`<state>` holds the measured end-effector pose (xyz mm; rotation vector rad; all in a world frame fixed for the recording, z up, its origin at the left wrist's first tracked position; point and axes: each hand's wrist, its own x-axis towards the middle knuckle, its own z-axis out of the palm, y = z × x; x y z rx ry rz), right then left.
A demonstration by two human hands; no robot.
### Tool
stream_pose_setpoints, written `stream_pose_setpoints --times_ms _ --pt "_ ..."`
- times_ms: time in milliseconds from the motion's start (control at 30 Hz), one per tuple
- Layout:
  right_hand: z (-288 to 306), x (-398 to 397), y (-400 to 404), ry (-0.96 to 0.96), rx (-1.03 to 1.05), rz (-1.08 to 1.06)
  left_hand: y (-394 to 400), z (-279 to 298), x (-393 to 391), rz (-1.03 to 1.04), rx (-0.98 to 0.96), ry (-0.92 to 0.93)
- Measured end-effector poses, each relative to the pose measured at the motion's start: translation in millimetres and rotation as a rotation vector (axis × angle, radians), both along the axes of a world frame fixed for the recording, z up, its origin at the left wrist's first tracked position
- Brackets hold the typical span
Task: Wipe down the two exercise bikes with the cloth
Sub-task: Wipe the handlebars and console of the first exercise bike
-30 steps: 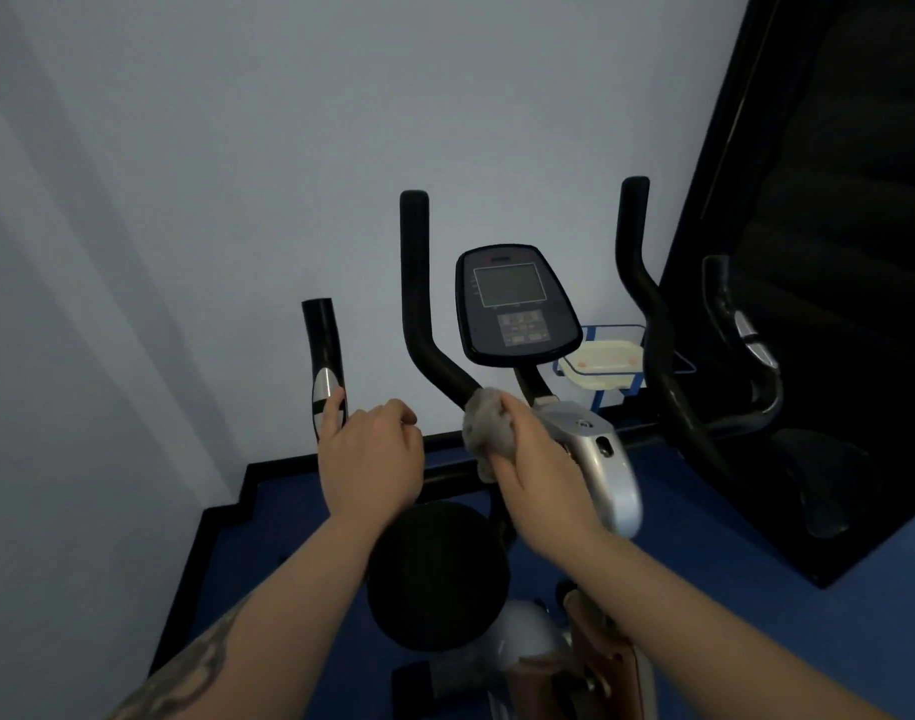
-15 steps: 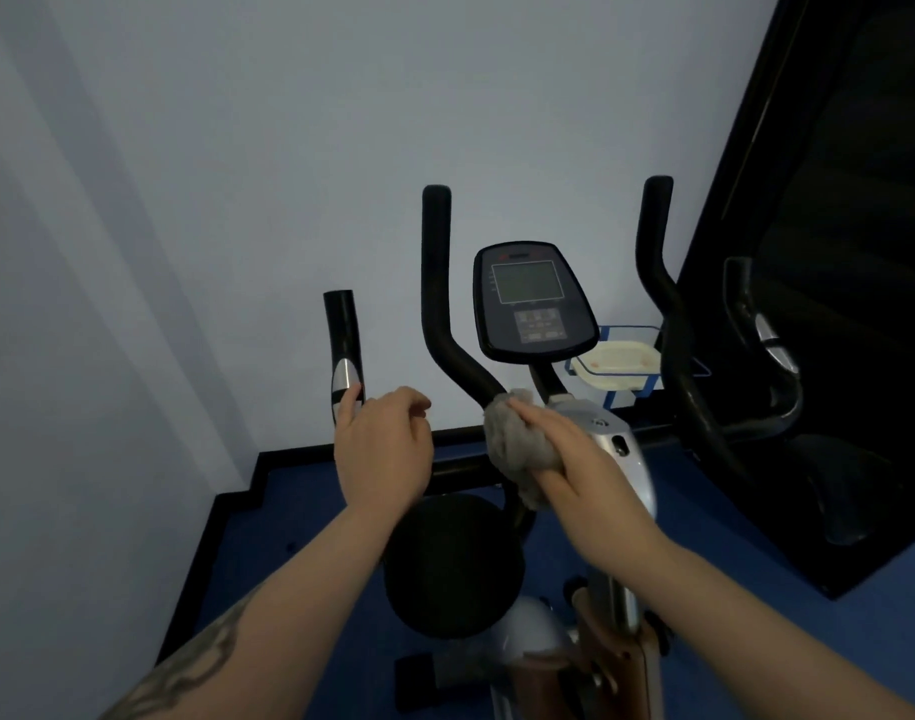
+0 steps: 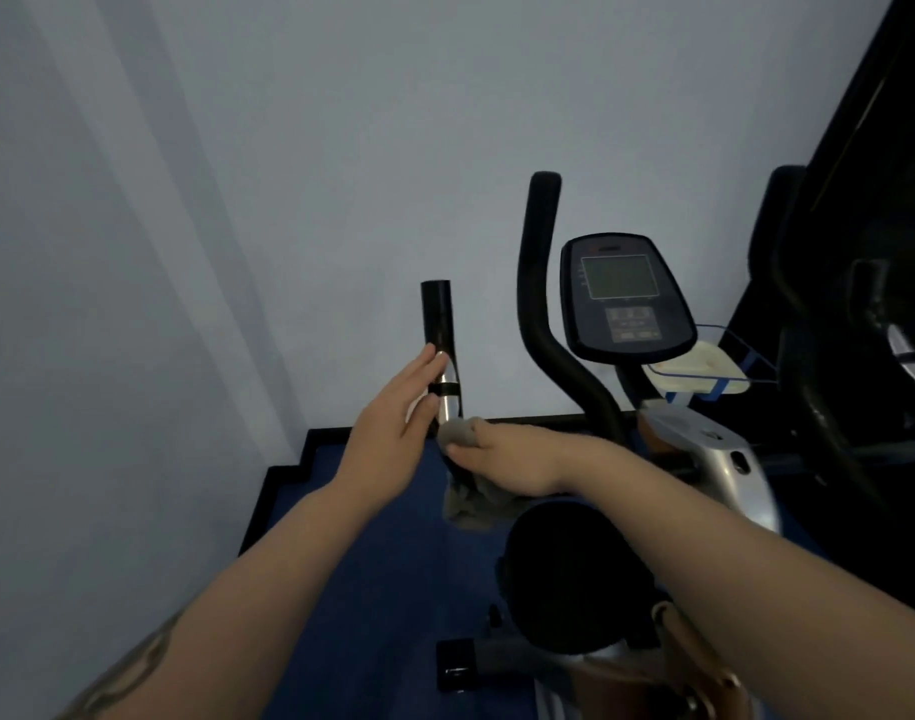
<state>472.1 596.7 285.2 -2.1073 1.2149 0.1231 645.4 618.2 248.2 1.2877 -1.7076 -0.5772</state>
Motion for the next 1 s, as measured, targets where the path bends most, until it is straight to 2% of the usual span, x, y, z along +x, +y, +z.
stream_pose_setpoints --times_ms 67,200,267,333,433,500,600,667,700,800,833,1000 --pt "0 6 1 -0.086 0.073 -0.058 -6 6 10 0.007 -0.017 -0.034" --pt "1 -21 12 0.086 0.002 -0.012 -13 11 23 -0.059 -0.026 -0.062" --pt "5 -9 16 0.076 0.022 -0.037 -15 11 25 -0.083 -0.050 -0.047" --pt "10 14 19 0.001 0.026 -0.140 -19 9 27 -0.096 -0.071 -0.021" --pt "14 16 28 -0.241 0.187 -0.338 -22 4 33 -0.145 -0.057 0.008" --pt "14 6 37 -0.253 0.223 -0.359 -23 2 35 -0.178 -0.052 0.043" --pt "3 20 37 0.047 -0.041 -0.323 -27 3 33 -0.164 -0.084 0.127" --pt "2 46 30 0.089 -0.199 -0.351 -31 6 34 -0.150 -0.112 0.125" --pt "4 58 22 0.039 -0.225 -0.426 -34 8 35 -0.150 -0.114 0.133" --pt "17 84 -7 -0.264 -0.237 -0.800 -50 20 37 -0.095 -0.104 0.185" --pt "19 91 -13 -0.297 -0.293 -0.849 -55 25 37 -0.066 -0.113 0.199" --pt "-10 97 8 -0.199 -0.540 -0.732 -77 42 41 -0.133 -0.157 0.117"
